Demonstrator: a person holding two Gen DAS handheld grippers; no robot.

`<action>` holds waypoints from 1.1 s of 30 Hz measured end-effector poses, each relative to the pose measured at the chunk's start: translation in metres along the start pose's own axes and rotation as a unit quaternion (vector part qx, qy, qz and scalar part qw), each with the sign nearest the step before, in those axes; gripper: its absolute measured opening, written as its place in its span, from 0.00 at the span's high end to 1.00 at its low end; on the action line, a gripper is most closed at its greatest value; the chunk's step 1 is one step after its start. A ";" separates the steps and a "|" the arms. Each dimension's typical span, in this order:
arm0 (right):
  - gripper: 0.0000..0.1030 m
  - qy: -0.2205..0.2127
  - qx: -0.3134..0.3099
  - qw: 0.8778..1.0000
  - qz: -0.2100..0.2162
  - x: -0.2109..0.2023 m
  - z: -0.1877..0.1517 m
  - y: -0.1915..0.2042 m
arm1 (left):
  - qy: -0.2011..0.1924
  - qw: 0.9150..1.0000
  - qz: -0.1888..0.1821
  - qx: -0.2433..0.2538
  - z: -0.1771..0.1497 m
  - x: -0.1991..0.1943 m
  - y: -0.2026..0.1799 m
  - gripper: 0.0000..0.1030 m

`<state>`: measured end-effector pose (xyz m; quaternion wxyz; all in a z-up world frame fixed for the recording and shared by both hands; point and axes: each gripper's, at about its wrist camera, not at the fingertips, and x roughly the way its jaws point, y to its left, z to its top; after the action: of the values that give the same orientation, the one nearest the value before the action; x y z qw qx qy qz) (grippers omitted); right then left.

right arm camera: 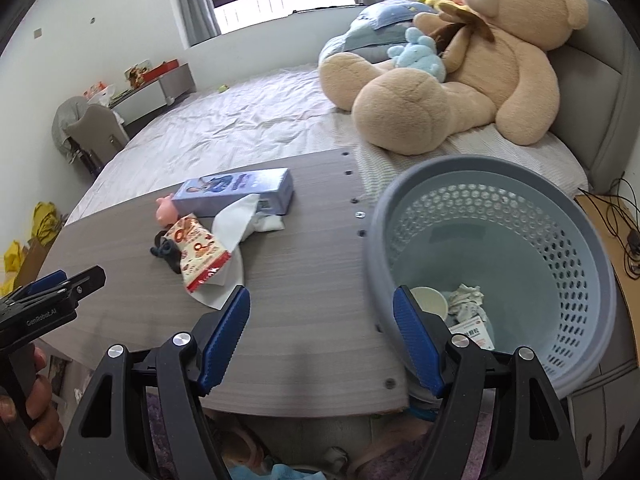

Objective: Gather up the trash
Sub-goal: 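Move both grippers back over the table toward the remaining items, then grasp the red-and-white snack wrapper with the right gripper while the left grasps the white tissue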

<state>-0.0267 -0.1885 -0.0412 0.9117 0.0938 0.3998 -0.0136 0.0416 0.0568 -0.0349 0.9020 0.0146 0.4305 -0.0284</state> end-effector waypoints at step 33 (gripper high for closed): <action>0.56 0.069 -0.210 0.975 0.023 0.117 0.041 0.125 | 0.042 0.997 0.011 -0.065 0.011 0.042 0.063 0.12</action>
<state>0.0947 -0.0669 -0.0797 0.8814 -0.0902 0.4531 0.0982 0.0803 0.1179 -0.0605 0.8826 -0.0382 0.4684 0.0100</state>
